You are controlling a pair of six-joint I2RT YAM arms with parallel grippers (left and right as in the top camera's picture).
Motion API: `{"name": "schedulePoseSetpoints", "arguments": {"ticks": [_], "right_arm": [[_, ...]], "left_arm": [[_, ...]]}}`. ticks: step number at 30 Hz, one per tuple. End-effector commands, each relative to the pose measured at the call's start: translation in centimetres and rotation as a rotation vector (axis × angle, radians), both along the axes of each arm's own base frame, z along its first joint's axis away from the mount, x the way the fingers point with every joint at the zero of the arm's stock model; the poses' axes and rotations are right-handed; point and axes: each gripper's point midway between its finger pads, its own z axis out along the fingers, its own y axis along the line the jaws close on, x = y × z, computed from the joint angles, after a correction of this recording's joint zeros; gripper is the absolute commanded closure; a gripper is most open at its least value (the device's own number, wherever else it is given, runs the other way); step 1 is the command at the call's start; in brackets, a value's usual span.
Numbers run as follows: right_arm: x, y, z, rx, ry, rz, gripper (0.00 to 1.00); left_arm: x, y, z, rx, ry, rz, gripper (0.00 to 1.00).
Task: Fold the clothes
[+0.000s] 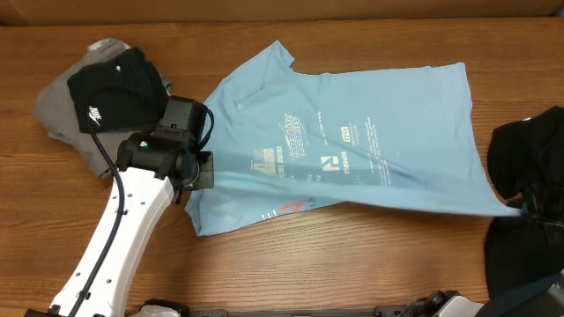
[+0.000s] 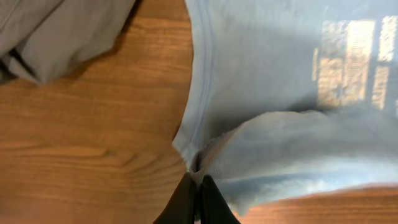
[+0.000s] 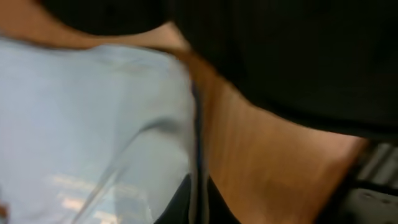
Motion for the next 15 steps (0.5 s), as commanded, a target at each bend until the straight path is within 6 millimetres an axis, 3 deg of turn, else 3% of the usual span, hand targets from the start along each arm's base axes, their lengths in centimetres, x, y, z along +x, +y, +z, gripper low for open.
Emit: {"name": "schedulePoseSetpoints", "arguments": {"ticks": [1, 3, 6, 15], "right_arm": [[-1.9, -2.9, 0.7, -0.107, 0.071, -0.113, 0.96], [-1.1, -2.3, 0.8, -0.055, 0.006, -0.106, 0.96], [1.3, -0.4, 1.3, 0.019, -0.128, 0.052, 0.96], [4.9, 0.6, 0.4, -0.01, -0.145, 0.173, 0.96]], "left_arm": [[-0.2, 1.0, 0.8, 0.048, -0.012, 0.01, 0.96], [-0.6, 1.2, 0.8, 0.058, 0.004, 0.008, 0.96], [-0.7, 1.2, 0.7, 0.057, 0.006, 0.007, 0.96], [1.5, 0.1, 1.1, 0.007, -0.077, -0.009, 0.96]]}}
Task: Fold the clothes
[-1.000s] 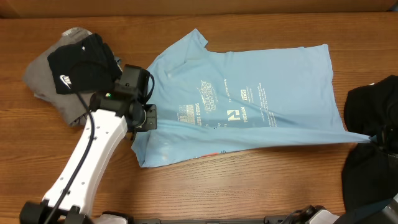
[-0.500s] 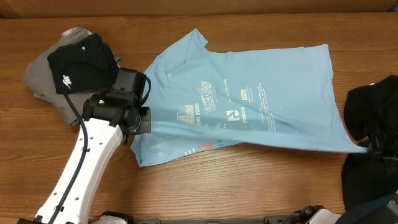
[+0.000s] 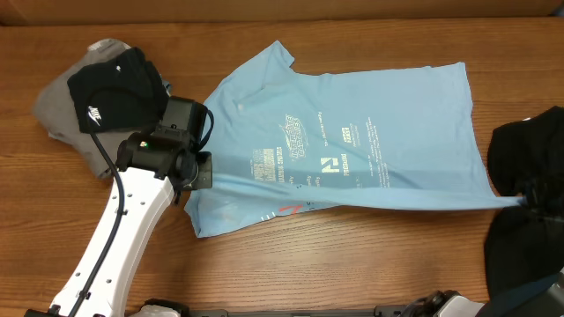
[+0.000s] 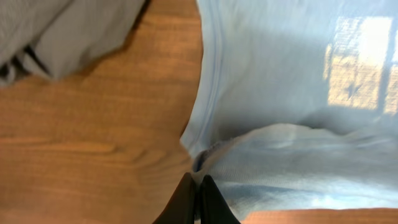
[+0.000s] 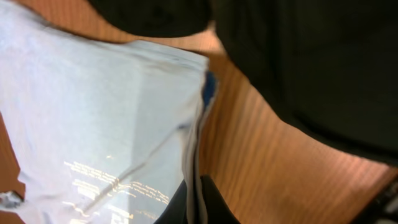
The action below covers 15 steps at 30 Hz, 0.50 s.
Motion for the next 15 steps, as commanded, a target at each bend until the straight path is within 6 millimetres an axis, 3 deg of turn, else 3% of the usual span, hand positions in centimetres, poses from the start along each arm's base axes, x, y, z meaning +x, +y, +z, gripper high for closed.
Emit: {"name": "schedulePoseSetpoints", "arguments": {"ticks": [1, 7, 15], "right_arm": [[2.0, 0.2, -0.4, -0.012, 0.002, 0.048, 0.96], [4.8, 1.0, -2.4, -0.004, 0.005, 0.108, 0.96], [8.5, 0.5, -1.9, -0.073, -0.103, 0.117, 0.95]], "left_arm": [[1.1, -0.4, 0.9, -0.019, -0.054, -0.027, 0.95], [2.6, -0.9, -0.3, -0.032, -0.08, -0.033, 0.96], [4.0, -1.2, -2.8, -0.019, -0.043, -0.046, 0.96]]}}
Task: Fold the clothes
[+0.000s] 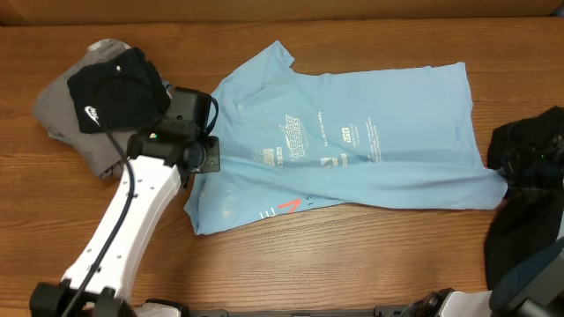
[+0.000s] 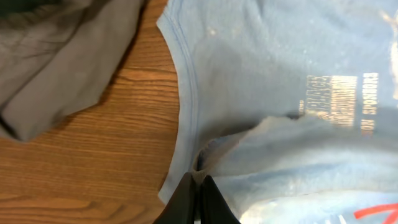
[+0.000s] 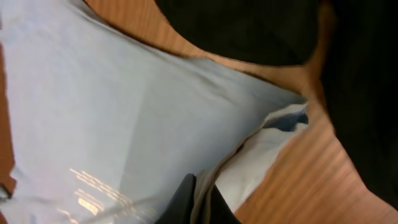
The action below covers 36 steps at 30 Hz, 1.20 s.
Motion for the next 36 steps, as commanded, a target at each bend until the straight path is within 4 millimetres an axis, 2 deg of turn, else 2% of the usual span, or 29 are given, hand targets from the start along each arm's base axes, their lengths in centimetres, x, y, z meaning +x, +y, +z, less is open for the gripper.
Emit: {"name": "schedulePoseSetpoints", "arguments": {"ticks": [1, 11, 22, 27, 28, 32, 34, 36], "right_arm": [[1.5, -0.3, 1.1, -0.019, -0.047, -0.03, 0.95], [4.2, -1.2, 1.8, -0.06, -0.138, -0.077, 0.94], [4.8, -0.5, -1.4, -0.023, -0.064, -0.051, 0.92], [4.8, -0.5, -2.1, -0.014, -0.047, -0.05, 0.93], [4.9, -0.5, -2.1, -0.016, -0.051, -0.049, 0.91], [5.6, -0.3, -1.7, -0.03, -0.094, 0.033, 0.46], [5.8, 0.0, -1.3, -0.006, -0.12, 0.069, 0.37], [5.5, 0.1, -1.0, 0.015, -0.122, 0.065, 0.34]], "left_arm": [[0.0, 0.1, -1.3, 0.015, 0.036, -0.019, 0.96], [2.0, -0.4, -1.1, 0.0, -0.035, -0.022, 0.89], [3.1, -0.6, -0.7, -0.01, -0.08, -0.023, 0.81], [2.0, -0.3, -1.1, 0.0, -0.034, -0.022, 0.59], [1.8, -0.3, -1.3, 0.003, -0.022, -0.022, 0.53], [0.3, -0.1, -2.9, 0.01, 0.047, -0.025, 0.43], [-0.8, 0.1, -4.0, 0.015, 0.096, -0.026, 0.41], [-2.2, 0.0, -5.2, 0.003, 0.154, -0.032, 0.4]]}}
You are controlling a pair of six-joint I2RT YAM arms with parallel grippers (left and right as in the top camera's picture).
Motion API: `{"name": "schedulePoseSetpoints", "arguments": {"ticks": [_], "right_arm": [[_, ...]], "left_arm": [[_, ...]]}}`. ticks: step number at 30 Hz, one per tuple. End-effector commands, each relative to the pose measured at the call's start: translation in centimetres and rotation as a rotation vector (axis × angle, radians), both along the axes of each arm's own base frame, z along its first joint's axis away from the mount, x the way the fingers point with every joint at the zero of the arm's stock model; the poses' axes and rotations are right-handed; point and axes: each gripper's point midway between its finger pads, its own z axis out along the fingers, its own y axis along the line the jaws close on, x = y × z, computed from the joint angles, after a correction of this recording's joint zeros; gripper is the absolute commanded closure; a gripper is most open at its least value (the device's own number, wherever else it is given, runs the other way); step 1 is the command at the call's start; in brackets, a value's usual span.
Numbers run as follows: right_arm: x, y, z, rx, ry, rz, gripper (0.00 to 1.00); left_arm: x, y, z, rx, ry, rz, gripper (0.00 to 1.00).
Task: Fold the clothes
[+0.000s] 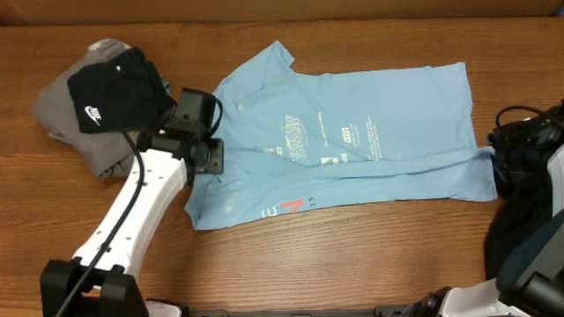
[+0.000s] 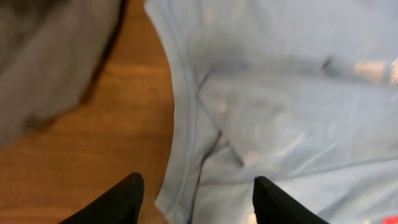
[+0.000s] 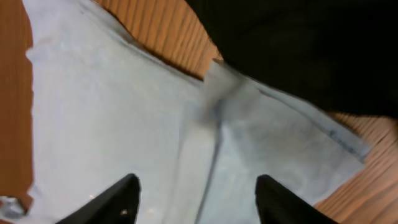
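Observation:
A light blue T-shirt (image 1: 352, 145) with white print lies flat on the wooden table (image 1: 352, 264), its near part folded back over itself. My left gripper (image 1: 211, 157) hovers over the shirt's left end, open, with the blue hem (image 2: 186, 124) between its fingers (image 2: 127, 193) and nothing held. My right gripper (image 1: 495, 163) stands open over the shirt's right end, where the folded layer (image 3: 273, 137) lies flat beneath it. In the wrist views, both the left gripper (image 2: 198, 186) and the right gripper (image 3: 198, 183) have their jaws wide apart.
A grey garment (image 1: 62, 110) with a black one (image 1: 119, 88) on top lies at the back left, close to my left arm. A black garment (image 1: 529, 220) is heaped at the right edge, beside the right gripper.
Both grippers have opened and let go of the shirt's edge. The folded layer now lies flat on the shirt, a little farther back than before.
Both grippers were shut on the shirt's near edge, holding it stretched across the shirt's middle. Over the following moments the held edge stood farther toward the back each time. Now the edge is released and the shirt lies folded lengthwise.

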Motion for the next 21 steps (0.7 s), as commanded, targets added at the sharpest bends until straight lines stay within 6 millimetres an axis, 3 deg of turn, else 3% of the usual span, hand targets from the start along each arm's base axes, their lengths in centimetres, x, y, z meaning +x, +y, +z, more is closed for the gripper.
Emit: {"name": "schedulePoseSetpoints", "arguments": {"ticks": [1, 10, 16, 18, 21], "right_arm": [[0.6, -0.1, 1.4, 0.017, -0.047, 0.041, 0.33], [-2.1, 1.2, 2.9, 0.046, 0.008, 0.059, 0.3], [-2.9, 2.7, 3.3, 0.095, 0.017, 0.101, 0.29], [-2.9, 3.0, 3.4, 0.106, 0.012, 0.118, 0.28], [-3.1, 3.1, 3.3, 0.109, 0.02, 0.121, 0.29]], "left_arm": [[-2.5, -0.2, -2.7, -0.022, 0.116, -0.011, 0.39], [-8.6, 0.9, -7.5, -0.024, 0.302, 0.073, 0.36], [-9.7, 0.7, -10.2, -0.059, 0.287, 0.113, 0.31], [-10.2, 0.7, -10.8, -0.064, 0.295, 0.132, 0.41], [-11.0, 1.2, -10.9, -0.054, 0.323, 0.148, 0.96]]}}
